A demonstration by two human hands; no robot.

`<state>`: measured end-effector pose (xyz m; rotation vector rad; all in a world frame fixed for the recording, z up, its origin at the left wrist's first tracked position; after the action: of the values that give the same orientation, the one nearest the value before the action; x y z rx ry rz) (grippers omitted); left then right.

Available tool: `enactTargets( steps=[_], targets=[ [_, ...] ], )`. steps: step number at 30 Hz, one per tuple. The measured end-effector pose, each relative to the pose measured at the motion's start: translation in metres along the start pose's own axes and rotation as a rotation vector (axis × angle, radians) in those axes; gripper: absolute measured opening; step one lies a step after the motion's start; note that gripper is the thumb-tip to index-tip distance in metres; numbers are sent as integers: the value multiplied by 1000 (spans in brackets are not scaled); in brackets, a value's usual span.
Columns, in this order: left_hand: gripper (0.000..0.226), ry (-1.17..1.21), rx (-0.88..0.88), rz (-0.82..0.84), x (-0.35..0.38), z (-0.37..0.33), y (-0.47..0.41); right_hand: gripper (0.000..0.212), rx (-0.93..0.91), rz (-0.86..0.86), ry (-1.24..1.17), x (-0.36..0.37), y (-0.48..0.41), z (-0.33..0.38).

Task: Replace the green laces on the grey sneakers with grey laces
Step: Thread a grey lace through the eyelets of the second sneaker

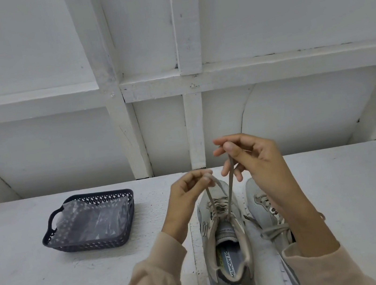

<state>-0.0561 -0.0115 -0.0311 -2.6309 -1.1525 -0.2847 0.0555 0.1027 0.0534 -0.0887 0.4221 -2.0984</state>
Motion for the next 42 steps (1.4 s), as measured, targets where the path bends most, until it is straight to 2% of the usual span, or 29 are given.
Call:
enactTargets(
  steps=[12, 17, 21, 26, 29, 35, 38, 40, 42],
  targets=[
    [26, -172, 283, 9, 16, -64, -2, 20, -97, -67, 107, -7, -12, 2],
    [31, -240, 339, 78, 25, -76, -1, 38, -138, 74, 320, -1, -14, 6],
    [33, -291, 264, 100, 22, -69, -6, 43, -234, 204, 418, 3, -13, 6],
    [32, -278, 179, 63, 19, -62, -5, 39, -209, 264, 398, 4, -15, -1],
    [40, -283, 191, 70, 17, -59, -6, 34, -200, 254, 333, 2, -15, -7],
    [19, -347, 117, 182, 14, -56, -5, 19, -102, 179, 1, 1, -17, -13],
    [10, -264, -11, 119, 9, -57, -5, 18, -75, 96, -42, -3, -17, -14],
    [30, -180, -117, 40, 5, -57, -8, 21, -37, 140, -113, -5, -16, -15],
    [47, -179, -202, 64, 9, -56, -10, 21, 5, 230, -133, -5, -15, -18]
  ],
)
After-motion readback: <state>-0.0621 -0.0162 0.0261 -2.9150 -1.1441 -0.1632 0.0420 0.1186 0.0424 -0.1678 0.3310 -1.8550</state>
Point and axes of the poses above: each hand's wrist, its own y-axis away from the middle knuckle, its own x-axis out of the palm, z = x × y, the point moved 1 cm from there along -y, towards the middle knuckle, and after that the axes turned 6 degrees about y, right-handed, at the moved point
